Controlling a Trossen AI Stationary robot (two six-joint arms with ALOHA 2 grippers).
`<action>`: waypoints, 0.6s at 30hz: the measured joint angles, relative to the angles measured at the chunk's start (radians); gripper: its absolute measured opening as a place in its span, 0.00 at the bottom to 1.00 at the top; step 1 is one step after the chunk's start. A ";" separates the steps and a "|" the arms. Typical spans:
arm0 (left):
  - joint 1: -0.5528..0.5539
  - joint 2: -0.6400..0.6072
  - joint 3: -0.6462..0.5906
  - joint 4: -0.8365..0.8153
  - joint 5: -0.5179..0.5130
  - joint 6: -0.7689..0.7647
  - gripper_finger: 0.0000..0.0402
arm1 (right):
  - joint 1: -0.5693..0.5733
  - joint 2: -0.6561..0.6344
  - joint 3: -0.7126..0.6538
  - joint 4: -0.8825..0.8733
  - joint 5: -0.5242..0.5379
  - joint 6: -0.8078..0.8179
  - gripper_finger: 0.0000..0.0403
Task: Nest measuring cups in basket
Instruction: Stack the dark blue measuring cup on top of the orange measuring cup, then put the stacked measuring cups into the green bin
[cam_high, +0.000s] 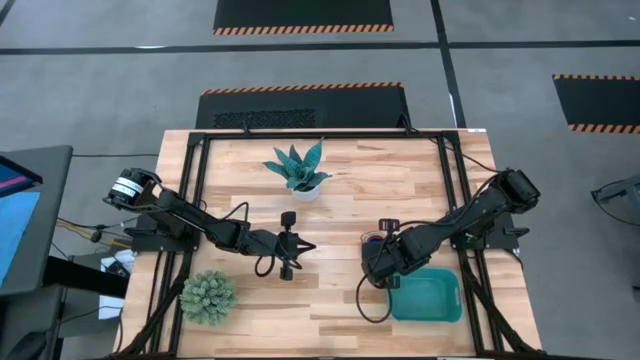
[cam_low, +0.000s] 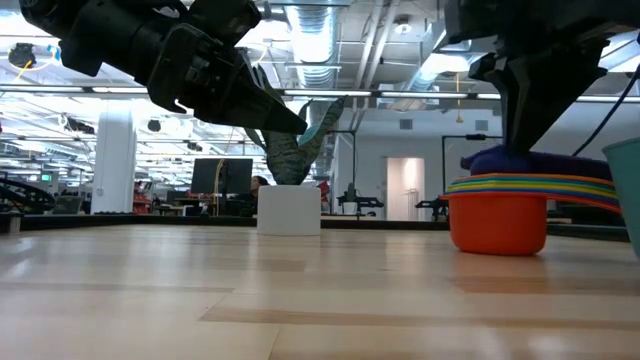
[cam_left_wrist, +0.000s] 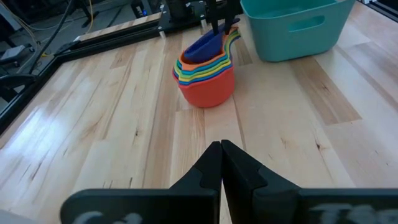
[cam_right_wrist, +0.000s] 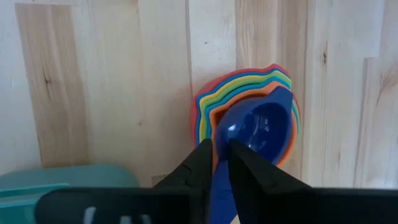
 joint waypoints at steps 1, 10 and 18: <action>0.000 0.000 0.000 0.000 0.000 0.000 0.00 | -0.004 0.000 0.000 0.000 0.001 -0.001 0.21; 0.000 0.000 0.000 0.000 0.000 0.000 0.00 | -0.038 0.000 0.000 0.014 0.001 -0.003 0.45; 0.000 0.000 0.000 -0.001 -0.002 0.000 0.00 | -0.084 0.001 0.044 -0.005 -0.001 0.000 0.54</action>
